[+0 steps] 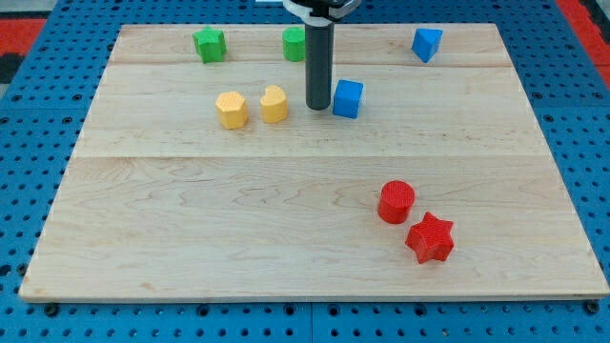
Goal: Slide the blue cube to the top center
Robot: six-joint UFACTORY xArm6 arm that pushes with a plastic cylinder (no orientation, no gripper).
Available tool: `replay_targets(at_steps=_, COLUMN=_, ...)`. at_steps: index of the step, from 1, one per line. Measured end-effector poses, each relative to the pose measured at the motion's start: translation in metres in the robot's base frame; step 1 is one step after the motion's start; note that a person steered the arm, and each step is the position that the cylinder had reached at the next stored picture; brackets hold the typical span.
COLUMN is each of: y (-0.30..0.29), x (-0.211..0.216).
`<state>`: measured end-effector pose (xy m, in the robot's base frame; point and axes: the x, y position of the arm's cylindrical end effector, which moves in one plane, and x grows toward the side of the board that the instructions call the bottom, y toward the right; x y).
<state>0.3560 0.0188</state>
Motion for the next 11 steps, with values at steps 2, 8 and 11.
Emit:
replay_targets(at_steps=2, y=0.032, x=0.0)
replay_targets(at_steps=8, y=0.057, x=-0.029)
replay_targets(at_steps=11, y=0.098, x=-0.036)
